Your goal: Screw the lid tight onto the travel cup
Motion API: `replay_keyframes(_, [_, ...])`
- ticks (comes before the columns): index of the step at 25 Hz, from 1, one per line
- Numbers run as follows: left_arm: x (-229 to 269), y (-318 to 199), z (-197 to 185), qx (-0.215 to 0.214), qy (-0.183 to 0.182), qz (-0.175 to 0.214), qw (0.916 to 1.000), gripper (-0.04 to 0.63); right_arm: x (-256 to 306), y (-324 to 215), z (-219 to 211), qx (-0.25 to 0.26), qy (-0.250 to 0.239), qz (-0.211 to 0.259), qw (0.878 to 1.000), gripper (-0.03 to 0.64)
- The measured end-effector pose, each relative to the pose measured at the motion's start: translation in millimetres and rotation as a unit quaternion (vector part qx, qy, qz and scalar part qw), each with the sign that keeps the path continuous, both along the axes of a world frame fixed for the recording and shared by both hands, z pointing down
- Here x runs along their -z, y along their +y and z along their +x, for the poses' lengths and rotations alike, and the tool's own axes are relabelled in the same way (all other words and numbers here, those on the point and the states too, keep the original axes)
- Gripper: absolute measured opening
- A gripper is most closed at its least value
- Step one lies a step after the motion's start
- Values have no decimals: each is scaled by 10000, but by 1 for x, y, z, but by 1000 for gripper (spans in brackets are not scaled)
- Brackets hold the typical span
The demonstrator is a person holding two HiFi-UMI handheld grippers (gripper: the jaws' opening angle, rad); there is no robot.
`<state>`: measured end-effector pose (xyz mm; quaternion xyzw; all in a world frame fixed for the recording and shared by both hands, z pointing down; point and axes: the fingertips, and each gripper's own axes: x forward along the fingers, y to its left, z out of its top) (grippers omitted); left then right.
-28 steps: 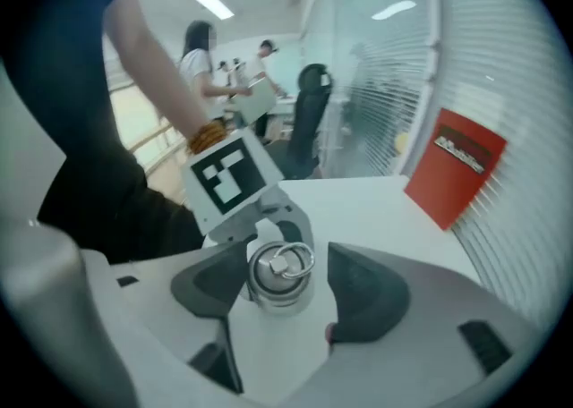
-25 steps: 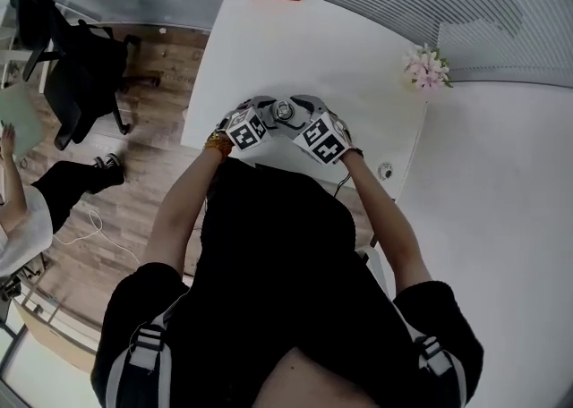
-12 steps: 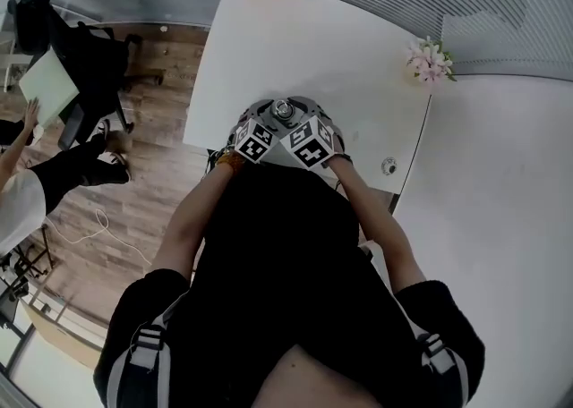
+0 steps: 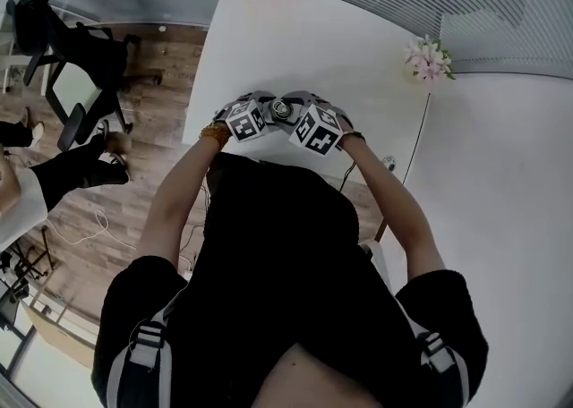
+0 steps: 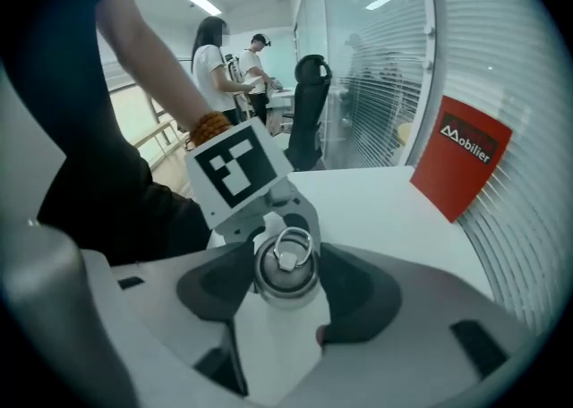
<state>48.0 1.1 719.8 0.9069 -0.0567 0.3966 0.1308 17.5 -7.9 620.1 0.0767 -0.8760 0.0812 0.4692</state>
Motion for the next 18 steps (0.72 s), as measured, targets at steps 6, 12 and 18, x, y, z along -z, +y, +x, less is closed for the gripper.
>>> replay_keyframes(6, [-1,3,-5,-1686,-430,-71,9847,357,-1,6,-5,1275,120,154,9916,230])
replay_keyframes(12, [-5,3,-3,-1645,-298,-41,9859,361,-2,8,-5,1496,39,190,9886,235])
replay_keyframes(18, [0,2,-4,472,-80,1,9989,360,13,-1,-1,-792,-826,510,9921,284])
